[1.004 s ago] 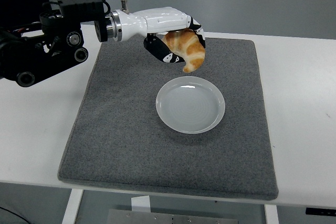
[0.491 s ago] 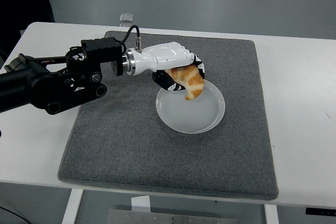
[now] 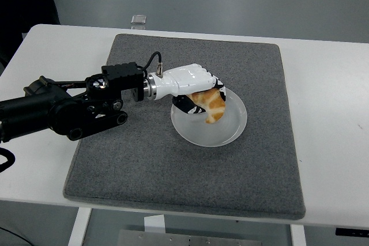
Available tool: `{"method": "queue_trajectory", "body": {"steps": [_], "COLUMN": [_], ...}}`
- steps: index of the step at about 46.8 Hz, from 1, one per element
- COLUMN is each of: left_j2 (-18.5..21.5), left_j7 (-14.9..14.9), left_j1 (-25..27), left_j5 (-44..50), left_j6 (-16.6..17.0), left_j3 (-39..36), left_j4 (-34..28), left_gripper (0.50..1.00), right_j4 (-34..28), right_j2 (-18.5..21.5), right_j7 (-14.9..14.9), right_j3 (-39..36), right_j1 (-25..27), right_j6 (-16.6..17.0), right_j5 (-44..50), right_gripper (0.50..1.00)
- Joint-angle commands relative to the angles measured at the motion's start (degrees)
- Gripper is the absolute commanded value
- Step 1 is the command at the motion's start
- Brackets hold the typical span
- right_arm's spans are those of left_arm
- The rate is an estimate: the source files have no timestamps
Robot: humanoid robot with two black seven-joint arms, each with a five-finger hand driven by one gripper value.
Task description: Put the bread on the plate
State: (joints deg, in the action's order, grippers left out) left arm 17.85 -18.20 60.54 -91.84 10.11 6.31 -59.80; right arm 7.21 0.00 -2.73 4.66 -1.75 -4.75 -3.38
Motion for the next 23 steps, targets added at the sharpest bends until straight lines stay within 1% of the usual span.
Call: {"method": "queue_trajectory", "body": {"steps": [1, 7, 14, 23], "left_j2": [-0.3, -1.0, -1.6, -2.4], "left_j7": [0.0, -0.1, -0.1, -0.1], "left_j1": [-0.2, -0.4, -1.7, -1.9], "left_j5": [0.0, 0.1, 0.0, 0.1], "left_j6": [0.0, 0.2, 2.5, 3.5], "left_j3": [-0.1, 0.0, -0.2, -1.2], "left_j4": [0.3, 1.3, 2.1, 3.2], "left_gripper": [0.5, 0.5, 0.5, 0.5], "right_j4": [0.0, 0.0, 0.0, 0.0], "right_j2": [0.0, 0.0, 0.0, 0.0], "right_j7": [0.0, 0.0, 0.0, 0.0], "right_j3": [0.0, 0.0, 0.0, 0.0], "right_j1": [0.0, 0.0, 0.0, 0.0], "right_j6": [0.0, 0.0, 0.0, 0.0], "right_j5": [0.0, 0.0, 0.0, 0.0], "right_gripper": [0.952, 0.952, 0.952, 0.952]}}
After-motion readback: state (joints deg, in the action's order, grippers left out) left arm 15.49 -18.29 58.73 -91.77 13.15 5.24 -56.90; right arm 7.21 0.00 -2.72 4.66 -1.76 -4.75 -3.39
